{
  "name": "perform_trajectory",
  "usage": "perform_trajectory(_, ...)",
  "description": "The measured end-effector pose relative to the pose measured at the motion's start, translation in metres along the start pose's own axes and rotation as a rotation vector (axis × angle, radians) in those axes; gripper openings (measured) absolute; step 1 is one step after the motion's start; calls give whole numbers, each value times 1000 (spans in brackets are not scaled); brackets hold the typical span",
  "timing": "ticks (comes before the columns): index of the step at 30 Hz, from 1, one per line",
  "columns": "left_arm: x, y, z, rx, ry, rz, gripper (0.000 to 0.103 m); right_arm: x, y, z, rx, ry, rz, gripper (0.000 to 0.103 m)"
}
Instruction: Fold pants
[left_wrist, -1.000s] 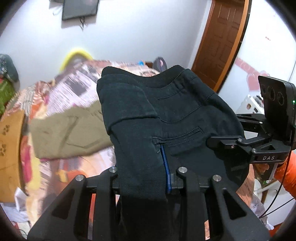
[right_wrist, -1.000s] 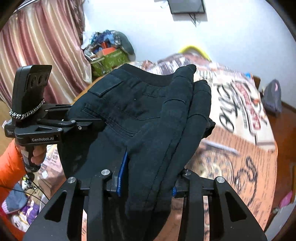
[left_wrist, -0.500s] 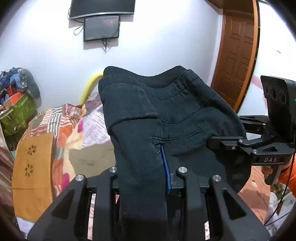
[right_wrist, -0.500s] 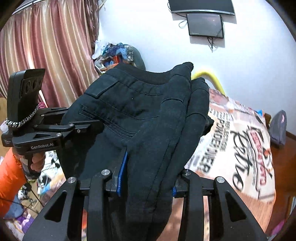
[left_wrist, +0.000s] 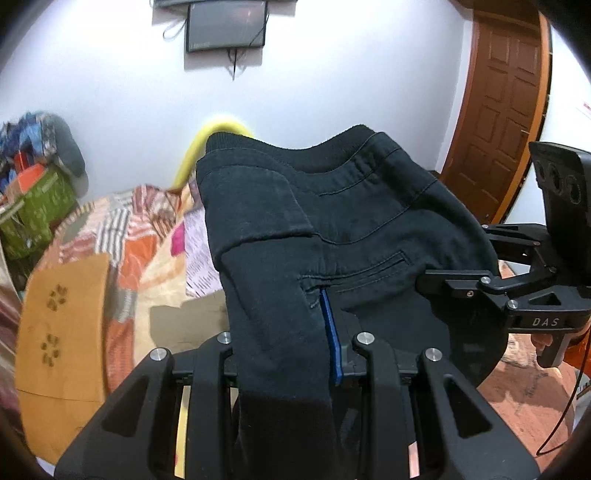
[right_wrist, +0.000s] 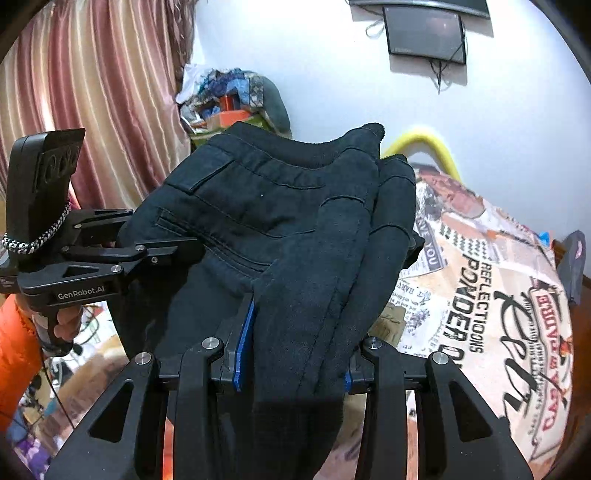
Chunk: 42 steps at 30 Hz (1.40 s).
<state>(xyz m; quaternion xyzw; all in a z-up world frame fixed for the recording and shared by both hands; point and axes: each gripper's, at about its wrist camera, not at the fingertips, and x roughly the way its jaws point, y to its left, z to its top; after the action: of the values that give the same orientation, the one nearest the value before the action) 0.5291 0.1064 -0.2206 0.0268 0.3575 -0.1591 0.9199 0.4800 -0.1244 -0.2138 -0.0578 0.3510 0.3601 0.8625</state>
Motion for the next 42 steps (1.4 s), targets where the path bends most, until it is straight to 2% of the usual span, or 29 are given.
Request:
perform_trajectory(6, 89, 23, -27, -34, 115, -22, 30, 61, -28, -21, 39, 116, -26, 34)
perform_trajectory(9, 123, 32, -42, -66, 163, -1, 42, 87, -37, -37, 49, 178, -49, 35)
perform_trajectory(10, 130, 35, -46, -89, 170, 5, 49, 90, -39, -40, 48, 178, -61, 38)
perform_trajectory(13, 135, 47, -53, -163, 175, -23, 58, 85, -48, -43, 90, 173, -44, 43)
perform_trajectory(15, 129, 50, -54, -190, 182, -24, 58, 74, -49, -45, 104, 176, -48, 44)
perform_trajectory(20, 91, 53, -50, -201, 170, 75, 59, 35, -39, -49, 45, 168, -123, 48)
perform_trajectory(25, 39, 43, -48, -236, 136, 156, 58, -9, -35, -50, 33, 135, -146, 48)
perform_trajectory(28, 2, 27, -46, -234, 104, 168, 58, -48, -27, -45, 56, 81, -142, 48)
perform_trajectory(34, -97, -25, -44, -175, -17, 175, 58, -138, 14, -26, 76, -75, -138, 48)
perform_trajectory(38, -185, -75, -46, -109, -145, 151, 58, -199, 46, -17, 66, -172, -137, 48)
perform_trajectory(42, -257, -122, -54, -47, -270, 187, 58, -269, 80, -24, 43, -302, -127, 48)
